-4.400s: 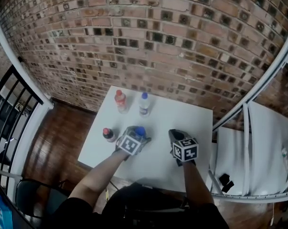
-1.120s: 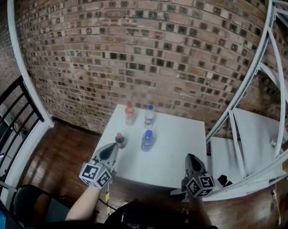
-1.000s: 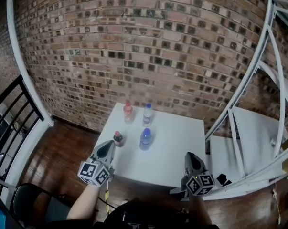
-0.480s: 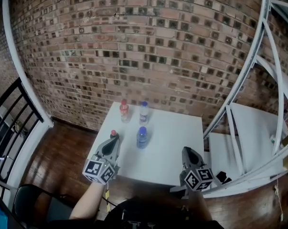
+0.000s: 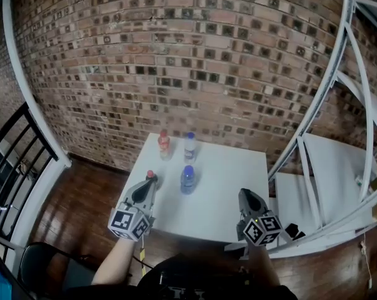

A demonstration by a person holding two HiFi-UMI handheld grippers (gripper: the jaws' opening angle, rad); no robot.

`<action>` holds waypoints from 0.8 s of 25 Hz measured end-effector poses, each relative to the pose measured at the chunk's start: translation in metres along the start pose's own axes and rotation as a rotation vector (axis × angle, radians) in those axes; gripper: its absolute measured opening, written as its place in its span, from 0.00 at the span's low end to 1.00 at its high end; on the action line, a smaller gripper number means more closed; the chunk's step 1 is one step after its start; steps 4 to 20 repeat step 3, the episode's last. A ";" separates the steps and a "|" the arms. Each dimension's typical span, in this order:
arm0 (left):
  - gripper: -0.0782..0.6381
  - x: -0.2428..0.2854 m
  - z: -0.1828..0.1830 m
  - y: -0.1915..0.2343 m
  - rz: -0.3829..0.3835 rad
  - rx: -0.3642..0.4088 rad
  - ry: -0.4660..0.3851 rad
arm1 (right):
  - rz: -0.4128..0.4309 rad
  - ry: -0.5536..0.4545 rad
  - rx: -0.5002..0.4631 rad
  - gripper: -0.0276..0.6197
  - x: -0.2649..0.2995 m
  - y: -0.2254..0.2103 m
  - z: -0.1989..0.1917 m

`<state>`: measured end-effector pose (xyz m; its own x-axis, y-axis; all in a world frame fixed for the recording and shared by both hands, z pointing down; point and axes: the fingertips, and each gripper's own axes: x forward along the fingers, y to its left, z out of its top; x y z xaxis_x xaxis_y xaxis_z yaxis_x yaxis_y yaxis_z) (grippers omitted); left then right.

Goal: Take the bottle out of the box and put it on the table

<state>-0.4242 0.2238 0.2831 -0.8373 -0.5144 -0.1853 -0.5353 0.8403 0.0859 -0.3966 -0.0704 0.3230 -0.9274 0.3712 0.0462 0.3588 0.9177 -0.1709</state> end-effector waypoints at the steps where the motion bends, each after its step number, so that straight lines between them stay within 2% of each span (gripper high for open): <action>1: 0.11 0.001 0.002 0.002 0.004 0.000 -0.003 | 0.001 -0.003 -0.004 0.04 0.002 -0.001 0.003; 20: 0.11 0.004 0.005 0.008 0.013 0.004 -0.014 | 0.005 -0.012 -0.013 0.04 0.007 -0.002 0.008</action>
